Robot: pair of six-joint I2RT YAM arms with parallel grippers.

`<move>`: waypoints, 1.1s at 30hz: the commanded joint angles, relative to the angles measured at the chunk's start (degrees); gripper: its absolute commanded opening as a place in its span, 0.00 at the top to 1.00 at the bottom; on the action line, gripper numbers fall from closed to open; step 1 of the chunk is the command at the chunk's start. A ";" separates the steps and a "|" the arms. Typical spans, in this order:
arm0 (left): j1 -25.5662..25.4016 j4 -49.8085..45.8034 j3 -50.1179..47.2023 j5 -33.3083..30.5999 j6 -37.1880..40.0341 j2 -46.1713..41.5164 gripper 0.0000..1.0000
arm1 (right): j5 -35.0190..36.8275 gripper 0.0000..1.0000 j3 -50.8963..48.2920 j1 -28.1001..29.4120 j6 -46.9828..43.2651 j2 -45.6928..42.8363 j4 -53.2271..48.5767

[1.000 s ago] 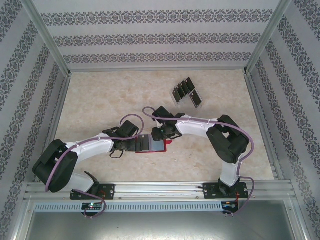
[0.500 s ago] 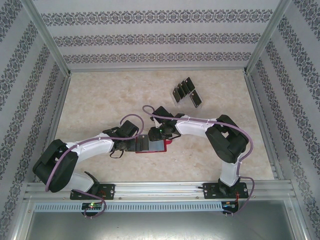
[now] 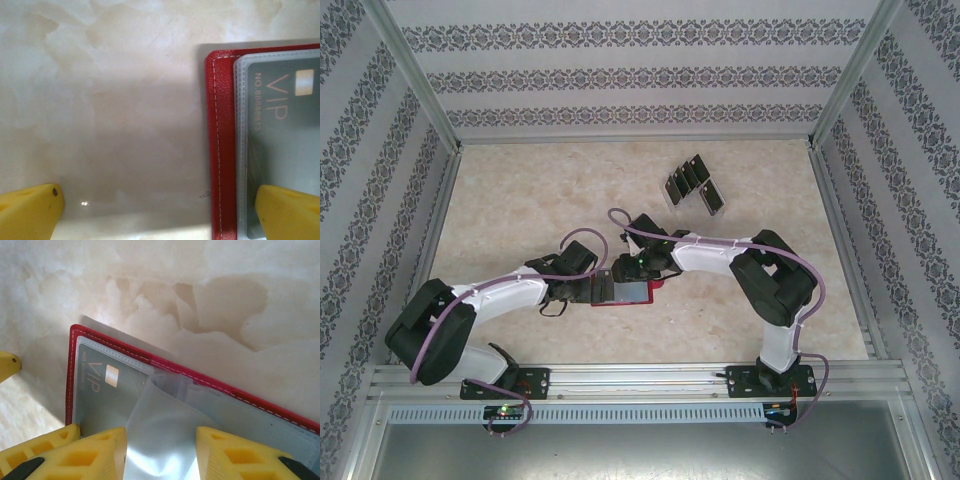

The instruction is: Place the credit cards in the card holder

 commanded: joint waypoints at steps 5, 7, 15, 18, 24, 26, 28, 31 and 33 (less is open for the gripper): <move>-0.47 -0.91 -2.10 -1.90 -1.07 -3.67 0.00 | -2.31 0.59 -0.93 0.66 2.73 -2.07 1.94; -0.42 -1.17 -2.40 -2.73 -1.65 -5.17 0.00 | -2.48 0.59 -0.98 0.72 3.17 -2.16 2.34; -0.39 -1.74 -3.96 -5.89 -4.63 -12.75 0.00 | -3.45 0.59 -0.52 1.08 4.61 -1.93 3.31; -0.34 -2.43 -4.09 -6.69 -4.77 -15.00 0.00 | -3.69 0.59 -0.13 1.47 5.01 -1.65 3.49; -0.36 -0.76 -4.52 -3.97 -2.57 -16.41 0.00 | -4.11 0.59 1.28 2.58 5.74 -0.51 3.69; -0.33 0.52 -4.78 -1.99 -1.40 -16.11 0.00 | -4.09 0.59 1.63 2.86 5.93 -0.17 3.70; -0.47 1.81 -5.25 -0.05 -0.49 -16.06 0.00 | -4.05 0.59 2.03 3.20 6.02 0.11 3.70; -0.94 4.06 -6.66 1.50 -0.11 -17.42 0.00 | -3.89 0.59 2.26 3.30 6.28 0.36 3.57; -1.44 5.98 -8.08 2.15 -0.06 -19.63 0.00 | -3.66 0.59 2.16 3.30 6.40 0.53 3.48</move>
